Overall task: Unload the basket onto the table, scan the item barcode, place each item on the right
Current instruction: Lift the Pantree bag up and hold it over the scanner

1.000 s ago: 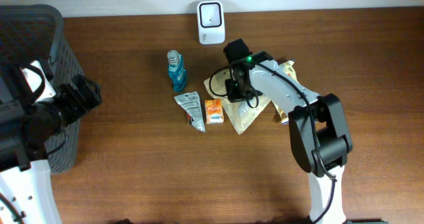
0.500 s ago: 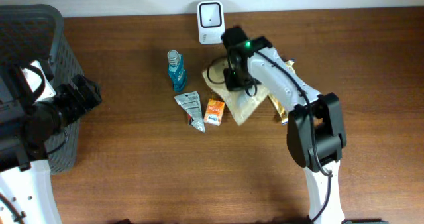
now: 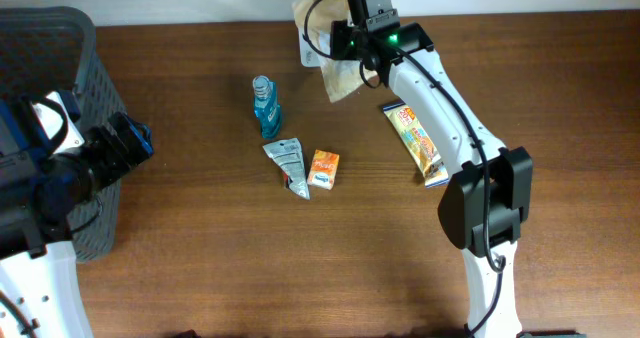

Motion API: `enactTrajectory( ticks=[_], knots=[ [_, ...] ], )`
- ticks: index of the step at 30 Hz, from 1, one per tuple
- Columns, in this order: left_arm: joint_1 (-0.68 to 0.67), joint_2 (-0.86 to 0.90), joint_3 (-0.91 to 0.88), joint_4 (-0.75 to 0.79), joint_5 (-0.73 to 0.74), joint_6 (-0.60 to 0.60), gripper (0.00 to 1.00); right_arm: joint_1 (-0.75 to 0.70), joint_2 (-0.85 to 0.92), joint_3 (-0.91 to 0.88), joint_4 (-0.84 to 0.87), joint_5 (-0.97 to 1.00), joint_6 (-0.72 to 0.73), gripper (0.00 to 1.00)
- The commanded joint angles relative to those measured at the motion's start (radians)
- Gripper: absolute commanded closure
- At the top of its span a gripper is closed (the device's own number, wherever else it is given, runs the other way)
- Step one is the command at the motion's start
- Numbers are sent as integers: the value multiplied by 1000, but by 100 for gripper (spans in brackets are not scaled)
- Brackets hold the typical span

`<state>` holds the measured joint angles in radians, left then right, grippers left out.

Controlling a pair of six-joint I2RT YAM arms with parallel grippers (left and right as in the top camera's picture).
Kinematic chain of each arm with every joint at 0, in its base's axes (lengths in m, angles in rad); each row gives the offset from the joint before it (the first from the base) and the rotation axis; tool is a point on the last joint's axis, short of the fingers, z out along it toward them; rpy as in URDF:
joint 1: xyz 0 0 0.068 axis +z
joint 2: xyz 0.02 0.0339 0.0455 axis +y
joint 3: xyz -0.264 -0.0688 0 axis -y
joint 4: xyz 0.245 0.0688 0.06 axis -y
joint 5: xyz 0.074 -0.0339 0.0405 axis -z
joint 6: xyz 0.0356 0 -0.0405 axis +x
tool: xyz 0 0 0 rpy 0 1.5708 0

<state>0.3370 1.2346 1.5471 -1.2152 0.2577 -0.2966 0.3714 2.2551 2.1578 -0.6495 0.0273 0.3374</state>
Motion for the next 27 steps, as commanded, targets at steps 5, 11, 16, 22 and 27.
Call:
enactTrajectory(
  ticks=[5, 11, 16, 22, 27],
  knots=[
    [5, 0, -2, -1, 8, -10, 1, 8, 89, 18, 325, 11, 24, 96],
    [5, 0, -2, -1, 8, -10, 1, 9, 174, 18, 563, 11, 126, 96],
    [5, 0, -2, -1, 8, -10, 1, 9, 209, 18, 617, 12, 169, 96],
    [5, 0, -2, -1, 8, -10, 1, 7, 209, 18, 661, 12, 169, 96],
    [5, 0, -2, -1, 8, -10, 1, 7, 209, 18, 684, 12, 169, 96]
  ],
)
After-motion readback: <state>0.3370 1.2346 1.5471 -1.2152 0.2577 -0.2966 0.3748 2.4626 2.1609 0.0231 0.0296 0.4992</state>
